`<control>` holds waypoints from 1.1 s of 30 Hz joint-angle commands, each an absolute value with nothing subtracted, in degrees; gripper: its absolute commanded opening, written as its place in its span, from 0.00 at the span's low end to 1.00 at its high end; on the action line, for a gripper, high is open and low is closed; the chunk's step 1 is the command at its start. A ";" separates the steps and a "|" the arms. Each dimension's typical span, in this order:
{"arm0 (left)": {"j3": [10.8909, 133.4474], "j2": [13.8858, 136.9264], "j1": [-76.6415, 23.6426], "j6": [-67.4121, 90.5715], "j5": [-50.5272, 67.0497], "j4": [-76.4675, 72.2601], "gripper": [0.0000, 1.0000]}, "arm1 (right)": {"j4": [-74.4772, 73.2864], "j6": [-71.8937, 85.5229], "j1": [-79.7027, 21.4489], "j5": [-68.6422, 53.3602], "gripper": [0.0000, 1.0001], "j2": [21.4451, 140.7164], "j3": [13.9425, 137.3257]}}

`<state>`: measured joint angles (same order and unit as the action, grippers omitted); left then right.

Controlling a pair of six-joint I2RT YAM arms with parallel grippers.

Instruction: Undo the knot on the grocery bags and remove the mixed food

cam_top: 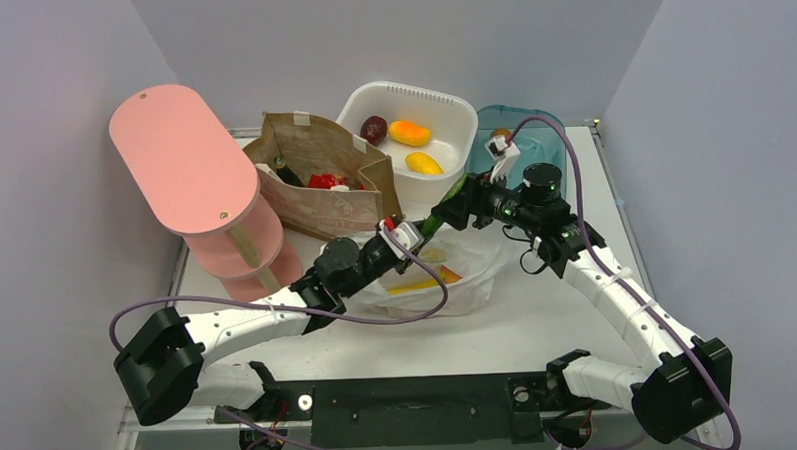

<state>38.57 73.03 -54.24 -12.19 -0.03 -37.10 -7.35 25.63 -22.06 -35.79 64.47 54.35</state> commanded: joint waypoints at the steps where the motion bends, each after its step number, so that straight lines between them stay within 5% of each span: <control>1: 41.52 74.15 -55.15 -12.25 -0.10 -43.71 0.00 | 3.23 32.68 -21.77 -35.71 0.56 64.83 56.24; 6: 41.50 74.46 -56.31 -15.15 1.69 -44.98 0.00 | 4.61 34.34 -21.79 -35.22 0.20 65.27 56.57; 7: 41.53 74.50 -56.40 -15.40 1.85 -44.90 0.04 | 4.56 34.35 -21.71 -35.22 0.05 65.24 56.68; 8: 41.60 74.37 -56.41 -16.15 2.24 -44.25 0.19 | 4.43 34.52 -21.64 -35.10 0.00 65.18 56.99; 11: 41.82 73.85 -56.51 -17.46 3.28 -41.67 0.37 | 5.07 36.03 -21.23 -34.77 0.00 64.95 57.99; 25: 36.85 66.30 -56.75 -22.89 9.01 -33.10 0.46 | 13.60 47.11 -12.31 -31.10 0.00 67.34 70.30; 33: 39.64 67.17 -57.13 -25.90 12.59 -29.99 0.50 | 2.83 31.03 1.22 -22.09 0.00 76.71 82.56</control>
